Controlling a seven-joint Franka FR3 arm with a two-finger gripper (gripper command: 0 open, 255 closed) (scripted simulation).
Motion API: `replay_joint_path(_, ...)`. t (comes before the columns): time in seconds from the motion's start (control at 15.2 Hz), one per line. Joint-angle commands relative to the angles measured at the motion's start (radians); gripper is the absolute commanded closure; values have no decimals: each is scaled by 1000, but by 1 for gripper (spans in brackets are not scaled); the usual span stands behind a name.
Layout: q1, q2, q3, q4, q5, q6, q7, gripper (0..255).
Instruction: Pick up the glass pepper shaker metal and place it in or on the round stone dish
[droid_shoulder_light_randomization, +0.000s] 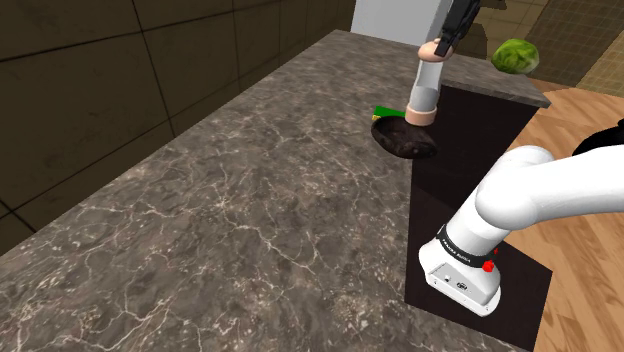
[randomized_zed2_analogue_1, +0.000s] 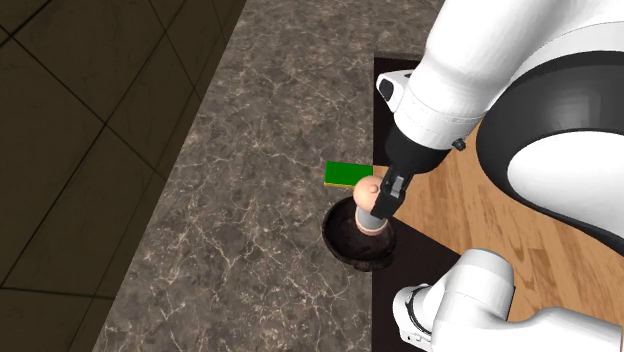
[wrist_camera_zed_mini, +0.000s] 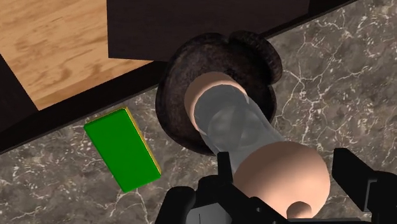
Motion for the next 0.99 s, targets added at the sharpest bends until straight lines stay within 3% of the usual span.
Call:
replay_joint_path(0.0,0,-3,1,-8,0,6,0,255)
replay_joint_path(0.4,0,-3,1,-8,0,6,0,255)
replay_joint_path(0.46,0,-3,1,-8,0,6,0,0)
replay_joint_path(0.79,0,-3,1,-8,0,6,0,0)
replay_joint_path(0.92,4,34,-6,86,0,-51,-1,0)
